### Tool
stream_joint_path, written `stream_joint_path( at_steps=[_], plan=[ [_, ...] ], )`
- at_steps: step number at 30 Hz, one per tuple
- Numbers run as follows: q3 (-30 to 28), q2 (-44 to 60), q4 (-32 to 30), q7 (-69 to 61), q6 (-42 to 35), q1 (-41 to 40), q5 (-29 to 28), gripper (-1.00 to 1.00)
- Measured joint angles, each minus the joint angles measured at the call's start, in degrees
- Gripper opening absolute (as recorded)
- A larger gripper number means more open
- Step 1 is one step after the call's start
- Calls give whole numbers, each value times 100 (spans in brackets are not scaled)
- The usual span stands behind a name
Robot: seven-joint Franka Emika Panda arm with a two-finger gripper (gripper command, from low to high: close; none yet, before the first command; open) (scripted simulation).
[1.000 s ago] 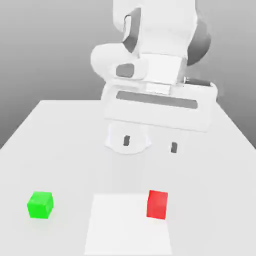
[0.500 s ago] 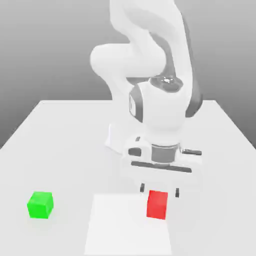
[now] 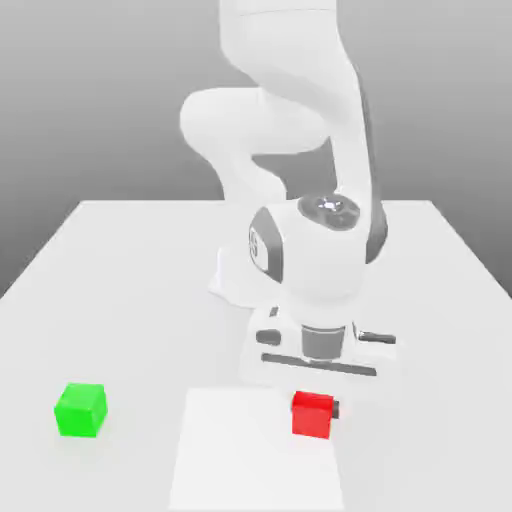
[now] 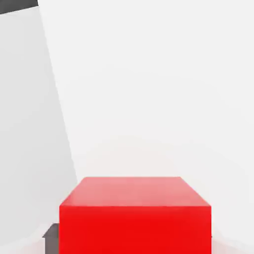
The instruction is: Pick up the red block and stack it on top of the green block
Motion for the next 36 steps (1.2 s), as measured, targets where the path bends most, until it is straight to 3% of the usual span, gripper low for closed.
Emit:
stream_joint_path(
  at_steps=[14, 19, 25, 29, 31, 36],
  plan=[
    [524, -1328, -198, -799, -1116, -236, 1187, -100],
    [-457, -1406, -67, -194, -1328, 344, 1213, -100],
    [-1502, -1402, 258, 866, -1646, -1214, 1195, -100],
    [-1868, -1368, 563, 1764, -1921, -2429, 1192, -100],
    [-1789, -1270, 656, 2030, -1917, -3143, 1218, -100],
    [-1332, -352, 727, 1966, -1075, -2947, 1443, -100]
  ],
)
